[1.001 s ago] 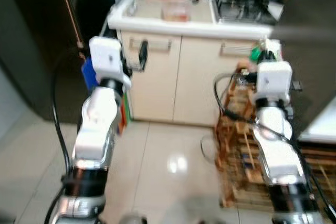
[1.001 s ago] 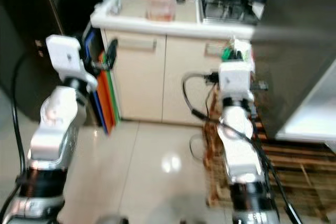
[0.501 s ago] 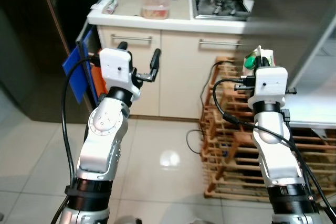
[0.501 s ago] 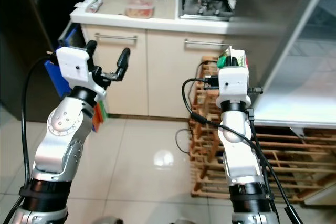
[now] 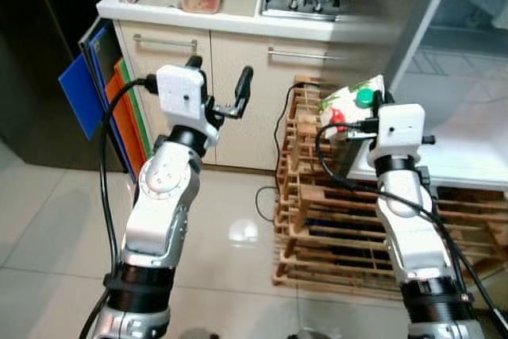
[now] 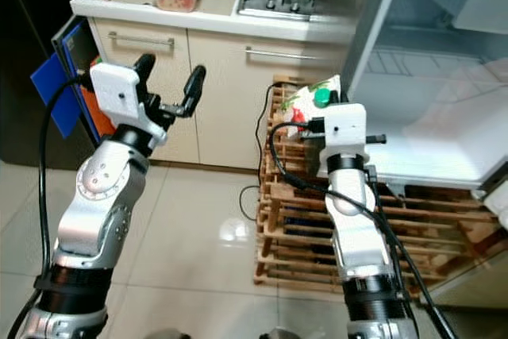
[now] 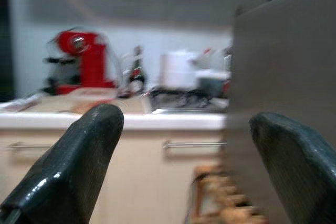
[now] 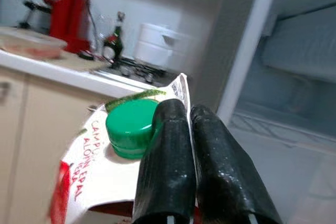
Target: Restocking fridge
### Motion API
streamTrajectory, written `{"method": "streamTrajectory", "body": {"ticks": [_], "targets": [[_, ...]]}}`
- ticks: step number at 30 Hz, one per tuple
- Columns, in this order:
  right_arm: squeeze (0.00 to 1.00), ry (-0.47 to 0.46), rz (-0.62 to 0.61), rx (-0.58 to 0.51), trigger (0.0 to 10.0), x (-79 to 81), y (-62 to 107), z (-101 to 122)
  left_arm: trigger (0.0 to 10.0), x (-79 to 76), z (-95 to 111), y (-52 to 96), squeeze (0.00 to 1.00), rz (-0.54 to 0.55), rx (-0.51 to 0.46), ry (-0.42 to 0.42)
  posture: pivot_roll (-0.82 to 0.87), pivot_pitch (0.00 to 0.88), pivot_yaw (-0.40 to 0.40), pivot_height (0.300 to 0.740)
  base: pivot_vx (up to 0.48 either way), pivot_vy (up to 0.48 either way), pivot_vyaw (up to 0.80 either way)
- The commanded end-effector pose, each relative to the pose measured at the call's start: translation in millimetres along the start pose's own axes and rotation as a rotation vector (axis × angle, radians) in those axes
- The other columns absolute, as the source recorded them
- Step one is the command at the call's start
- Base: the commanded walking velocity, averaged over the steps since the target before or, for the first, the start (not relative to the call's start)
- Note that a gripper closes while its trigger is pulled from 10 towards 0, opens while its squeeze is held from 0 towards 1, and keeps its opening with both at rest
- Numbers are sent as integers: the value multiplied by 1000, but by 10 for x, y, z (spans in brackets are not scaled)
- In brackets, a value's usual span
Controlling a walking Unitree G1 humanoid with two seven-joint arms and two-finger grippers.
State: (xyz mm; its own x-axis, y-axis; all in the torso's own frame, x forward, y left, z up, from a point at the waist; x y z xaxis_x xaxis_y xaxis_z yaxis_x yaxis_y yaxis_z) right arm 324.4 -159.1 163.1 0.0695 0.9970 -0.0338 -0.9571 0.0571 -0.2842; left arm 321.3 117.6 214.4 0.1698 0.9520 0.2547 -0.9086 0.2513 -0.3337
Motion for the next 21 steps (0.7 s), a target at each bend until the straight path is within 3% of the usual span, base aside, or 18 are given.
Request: {"method": "streamTrajectory", "body": {"ticks": [1, 2, 5, 8, 10, 13, 15, 16, 17, 18, 21], "targets": [[0, 10, -32, -11, 10000, -115, 0, 20, 10000, -41, 63, -27, 0, -14, -26, 17, -11, 0, -14, 726, 0, 0, 0], [0, 10, -32, -11, 10000, -115, 0, 20, 10000, -41, 63, -27, 0, -14, -26, 17, -11, 0, -14, 726, 0, 0, 0], [0, -124, 135, 15, 10000, 79, 74, 10, 10000, -52, 43, -35, 0, -17, -13, 15, -11, 0, -13, 726, 0, 0, 0], [0, -187, 302, 210, 10000, 201, 237, -245, 10000, -59, 41, -37, 0, -27, -11, 14, -14, 0, -10, 726, 0, 0, 0], [0, -163, 331, 307, 10000, 148, 353, -411, 10000, -57, 42, -37, 0, -30, -11, 14, -14, 0, -10, 726, 0, 0, 0], [0, -47, 258, 431, 10000, -158, 492, -684, 10000, -50, 33, -45, 0, -34, -5, 9, -18, 0, -5, 726, 0, 0, 0], [0, -15, 179, 446, 10000, -348, 499, -735, 10000, -44, 30, -51, 0, -34, -3, 9, -21, 0, -2, 726, 0, 0, 0], [0, 22, 116, 409, 10000, -458, 447, -694, 10000, -44, 24, -58, 0, -34, 0, 5, -28, 0, 3, 726, 0, 0, 0], [0, 22, 116, 409, 10000, -458, 447, -694, 10000, -44, 24, -58, 0, -34, 0, 5, -28, 0, 3, 726, 0, 0, 0], [0, 71, 5, 303, 10000, -595, 289, -522, 10000, -65, 16, -71, 0, -42, 4, 6, -33, 0, 8, 726, 0, 0, 0], [0, 103, -17, 198, 10000, -567, 144, -330, 10000, -103, 17, -86, 0, -61, 3, 7, -36, 0, 12, 726, 0, 0, 0]]}}
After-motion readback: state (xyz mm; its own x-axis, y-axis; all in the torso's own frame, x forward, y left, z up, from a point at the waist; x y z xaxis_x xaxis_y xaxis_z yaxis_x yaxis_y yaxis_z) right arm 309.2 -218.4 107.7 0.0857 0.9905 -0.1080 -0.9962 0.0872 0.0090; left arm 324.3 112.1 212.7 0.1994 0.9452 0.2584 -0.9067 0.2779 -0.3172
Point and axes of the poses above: a point about 5 cm out from each wrist's last joint towards the gripper, its own y axis pointing back from the gripper into the wrist, its own z axis along the axis of the wrist's last joint, x = y × z, the point moved 2 cm from there along -y, pointing out of the wrist towards the gripper, and after that the axes turned 13 degrees about -y, right-handed, at the moved point
